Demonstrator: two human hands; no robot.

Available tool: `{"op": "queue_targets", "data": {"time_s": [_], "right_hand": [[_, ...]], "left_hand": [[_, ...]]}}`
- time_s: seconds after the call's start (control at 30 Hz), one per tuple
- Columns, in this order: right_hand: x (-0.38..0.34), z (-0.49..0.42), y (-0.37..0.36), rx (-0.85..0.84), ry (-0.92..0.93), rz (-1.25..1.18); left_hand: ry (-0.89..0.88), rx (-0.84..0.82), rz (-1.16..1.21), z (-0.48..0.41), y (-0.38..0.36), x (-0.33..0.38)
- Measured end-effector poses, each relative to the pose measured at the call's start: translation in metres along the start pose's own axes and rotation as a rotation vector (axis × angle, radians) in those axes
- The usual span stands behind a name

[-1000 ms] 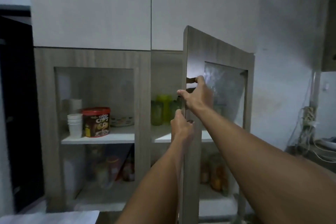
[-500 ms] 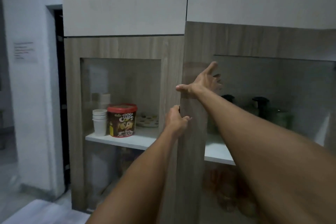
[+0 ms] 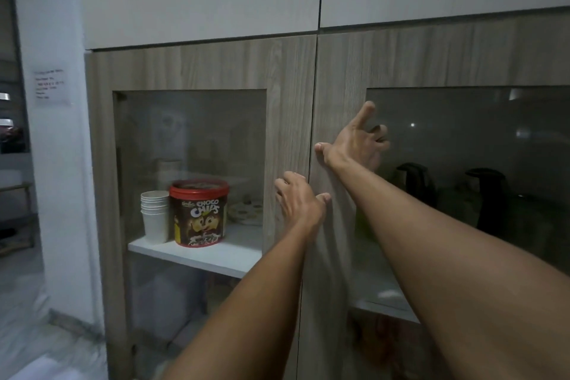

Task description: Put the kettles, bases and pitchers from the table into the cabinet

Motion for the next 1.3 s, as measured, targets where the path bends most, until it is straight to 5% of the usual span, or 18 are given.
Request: {"op": "queue_targets", "data": {"time_s": [0.33,0.9,1.3], "right_hand": [[0.005,-0.003,-0.006,0.028,0.070,-0.022],[0.019,0.027,0.014,-0.279,0.127,-0.116],[0.020,0.141,0.063,-0.419,0.144,-0.036]], "left_hand": [[-0.046,0.025,-0.002,-0.006,-0.008,-0.003],[-0.064,-0.355,-0.159,0.034,0.013,0.011],[-0.078,-0.530,-0.226,0.140,0.070,-0.027]]}}
Point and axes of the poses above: each hand's wrist, its own z-axis away from the middle knuckle, its own y-axis out of the back of the hand, x = y × z, the point moved 6 cm from there along -z, towards the middle knuckle, and after that the axes turned 13 degrees about -x, right-handed, at the moved point
